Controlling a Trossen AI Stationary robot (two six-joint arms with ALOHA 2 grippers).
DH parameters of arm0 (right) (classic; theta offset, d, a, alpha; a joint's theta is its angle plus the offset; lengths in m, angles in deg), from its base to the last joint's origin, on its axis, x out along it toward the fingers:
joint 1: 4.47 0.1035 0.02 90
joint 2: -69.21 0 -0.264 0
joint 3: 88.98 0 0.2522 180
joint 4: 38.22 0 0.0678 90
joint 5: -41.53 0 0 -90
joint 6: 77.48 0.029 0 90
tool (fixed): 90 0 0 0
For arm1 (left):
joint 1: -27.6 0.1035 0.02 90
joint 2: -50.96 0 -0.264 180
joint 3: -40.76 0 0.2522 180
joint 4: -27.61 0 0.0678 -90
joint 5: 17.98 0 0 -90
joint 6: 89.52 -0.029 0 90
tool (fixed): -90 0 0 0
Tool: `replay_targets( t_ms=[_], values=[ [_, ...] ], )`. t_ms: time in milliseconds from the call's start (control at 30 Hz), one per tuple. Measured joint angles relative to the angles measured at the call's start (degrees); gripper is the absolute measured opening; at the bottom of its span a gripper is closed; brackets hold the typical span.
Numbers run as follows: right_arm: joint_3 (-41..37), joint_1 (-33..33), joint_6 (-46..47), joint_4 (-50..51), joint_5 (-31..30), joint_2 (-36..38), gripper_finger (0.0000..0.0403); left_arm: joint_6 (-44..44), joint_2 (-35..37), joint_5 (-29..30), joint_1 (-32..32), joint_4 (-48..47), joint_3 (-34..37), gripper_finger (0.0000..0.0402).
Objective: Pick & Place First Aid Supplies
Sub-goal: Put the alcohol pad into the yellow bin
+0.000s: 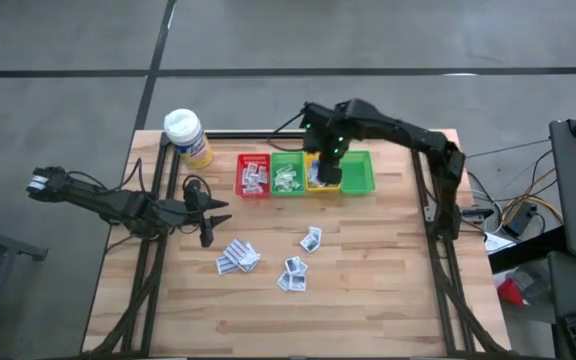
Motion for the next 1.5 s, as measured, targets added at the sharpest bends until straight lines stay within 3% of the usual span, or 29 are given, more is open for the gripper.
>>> replay_targets(
  t_ms=[267, 400, 600, 967, 1300, 1500],
  values=[
    [-5.7, -3.6, -0.1, -3.3, -14.4, 4.0, 0.0008, 0.0, 0.0, 0.0, 0.0, 0.1, 0.0, 0.0172],
    [-10.5, -5.1, -1.8, -8.9, -17.0, 3.9, 0.0008, 0.0, 0.0, 0.0, 0.0, 0.1, 0.0, 0.0172],
    [-19.2, -6.9, -4.2, -18.6, -15.7, 3.9, 0.0008, 0.0, 0.0, 0.0, 0.0, 0.1, 0.0, 0.0172],
    [-30.6, -8.3, -5.9, -29.5, -6.2, 3.9, 0.0008, 0.0, 0.0, 0.0, 0.0, 0.1, 0.0, 0.0172],
    [-34.1, -8.3, -7.1, -33.3, -0.5, 3.9, 0.0008, -0.4, 0.0, 0.0, 0.0, 0.1, 0.0, 0.0172],
    [-34.3, -8.3, -8.6, -34.4, 0.0, 3.8, 0.0008, -0.4, 0.0, 0.0, 0.0, 0.1, 0.0, 0.0172]
  ],
)
